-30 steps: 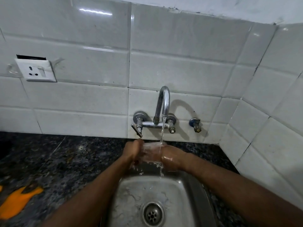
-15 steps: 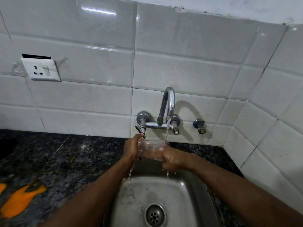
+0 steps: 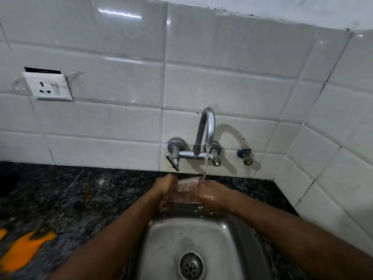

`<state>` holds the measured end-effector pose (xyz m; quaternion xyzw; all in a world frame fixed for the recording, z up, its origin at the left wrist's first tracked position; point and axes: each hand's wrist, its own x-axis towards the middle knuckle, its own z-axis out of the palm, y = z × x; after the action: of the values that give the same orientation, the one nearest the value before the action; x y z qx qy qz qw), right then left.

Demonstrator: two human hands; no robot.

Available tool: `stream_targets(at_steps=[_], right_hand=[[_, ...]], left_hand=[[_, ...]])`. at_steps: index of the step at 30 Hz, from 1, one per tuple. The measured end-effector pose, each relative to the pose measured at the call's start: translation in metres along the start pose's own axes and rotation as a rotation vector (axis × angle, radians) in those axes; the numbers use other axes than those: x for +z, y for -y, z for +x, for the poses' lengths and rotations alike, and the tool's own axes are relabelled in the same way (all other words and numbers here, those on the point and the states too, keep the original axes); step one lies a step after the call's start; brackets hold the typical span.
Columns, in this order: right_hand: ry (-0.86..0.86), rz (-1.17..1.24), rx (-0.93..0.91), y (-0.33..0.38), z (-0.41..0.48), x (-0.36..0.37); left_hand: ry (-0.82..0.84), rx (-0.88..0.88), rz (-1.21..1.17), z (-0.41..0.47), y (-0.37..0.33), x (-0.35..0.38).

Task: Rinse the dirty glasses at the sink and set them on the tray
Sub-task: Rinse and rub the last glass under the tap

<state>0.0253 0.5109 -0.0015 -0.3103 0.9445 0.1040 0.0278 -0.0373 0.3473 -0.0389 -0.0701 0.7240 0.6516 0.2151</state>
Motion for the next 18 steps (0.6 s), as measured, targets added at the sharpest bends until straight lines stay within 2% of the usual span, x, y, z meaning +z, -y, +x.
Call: stream_targets(at_steps=[2, 5, 7, 9, 10, 11, 13, 16, 18], right_hand=[[-0.112, 0.087, 0.016, 0.000, 0.000, 0.007], [-0.322, 0.495, 0.141, 0.009, 0.001, 0.002], [-0.530, 0.657, 0.278, 0.020, 0.005, 0.005], [-0.760, 0.656, 0.421, 0.024, 0.010, 0.012], [-0.808, 0.585, 0.464, 0.024, 0.013, 0.013], [-0.792, 0.496, 0.456, 0.022, 0.014, 0.011], [-0.635, 0.259, 0.336, 0.015, 0.016, -0.002], [-0.436, 0.041, 0.243, 0.001, 0.018, -0.018], [-0.396, -0.009, 0.233, -0.007, 0.016, -0.016]], left_hand=[[-0.003, -0.033, -0.070, 0.001, -0.004, -0.001], [-0.013, -0.091, -0.238, -0.004, -0.001, 0.005], [0.023, -0.128, -0.338, -0.006, 0.006, 0.010], [0.069, -0.135, -0.367, -0.003, 0.012, 0.014], [0.120, -0.144, -0.379, -0.004, 0.014, 0.016], [0.184, -0.159, -0.411, -0.006, 0.017, 0.018], [0.260, -0.210, -0.428, -0.008, 0.024, 0.022], [0.230, -0.309, -0.305, -0.008, 0.035, 0.025], [0.217, -0.343, -0.305, -0.011, 0.038, 0.025]])
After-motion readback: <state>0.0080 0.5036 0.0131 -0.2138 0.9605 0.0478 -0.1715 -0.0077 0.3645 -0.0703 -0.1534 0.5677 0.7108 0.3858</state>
